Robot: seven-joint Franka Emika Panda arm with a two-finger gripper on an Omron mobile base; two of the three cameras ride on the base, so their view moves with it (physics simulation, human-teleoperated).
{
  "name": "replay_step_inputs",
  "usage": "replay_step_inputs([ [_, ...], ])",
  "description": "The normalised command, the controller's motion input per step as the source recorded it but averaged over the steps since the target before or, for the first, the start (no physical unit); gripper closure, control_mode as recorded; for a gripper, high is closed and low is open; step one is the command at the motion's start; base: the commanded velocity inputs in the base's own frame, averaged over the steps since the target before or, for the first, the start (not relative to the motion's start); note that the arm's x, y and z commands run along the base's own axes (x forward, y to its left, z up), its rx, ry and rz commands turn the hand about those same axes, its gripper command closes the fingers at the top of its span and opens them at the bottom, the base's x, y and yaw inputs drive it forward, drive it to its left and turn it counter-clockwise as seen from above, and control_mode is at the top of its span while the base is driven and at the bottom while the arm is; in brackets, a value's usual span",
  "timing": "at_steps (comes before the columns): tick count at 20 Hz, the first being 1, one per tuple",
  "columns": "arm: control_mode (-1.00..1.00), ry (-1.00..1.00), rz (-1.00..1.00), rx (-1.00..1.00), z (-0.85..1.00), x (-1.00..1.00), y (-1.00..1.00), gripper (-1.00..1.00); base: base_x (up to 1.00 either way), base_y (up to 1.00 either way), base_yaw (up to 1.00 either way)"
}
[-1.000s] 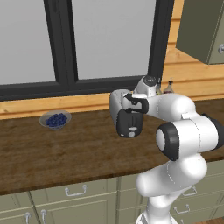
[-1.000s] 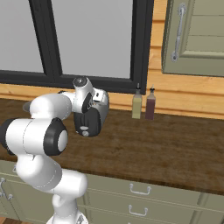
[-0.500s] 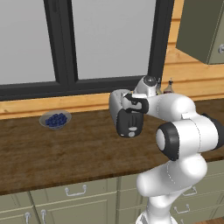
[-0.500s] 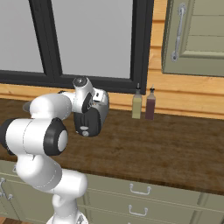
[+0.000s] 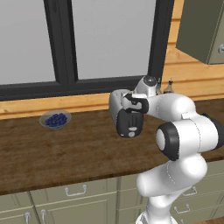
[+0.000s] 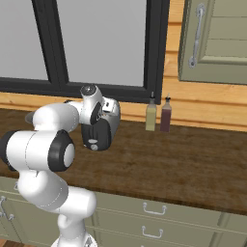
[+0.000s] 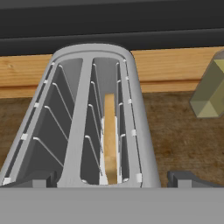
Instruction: Start the toaster. Once the lever pops up, take the bread to the plate on the dining counter.
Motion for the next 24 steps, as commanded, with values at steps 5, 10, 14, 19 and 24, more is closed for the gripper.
replay_step_inputs([
  [5, -1.00, 0.00, 0.00, 0.00, 0.00, 0.00, 0.00, -1.00, 0.00, 0.00, 0.00],
  [10, -1.00, 0.00, 0.00, 0.00, 0.00, 0.00, 0.00, -1.00, 0.00, 0.00, 0.00],
  [14, -1.00, 0.00, 0.00, 0.00, 0.00, 0.00, 0.00, -1.00, 0.00, 0.00, 0.00],
  [19, -1.00, 0.00, 0.00, 0.00, 0.00, 0.00, 0.00, -1.00, 0.00, 0.00, 0.00],
  [24, -1.00, 0.00, 0.00, 0.00, 0.00, 0.00, 0.00, -1.00, 0.00, 0.00, 0.00],
])
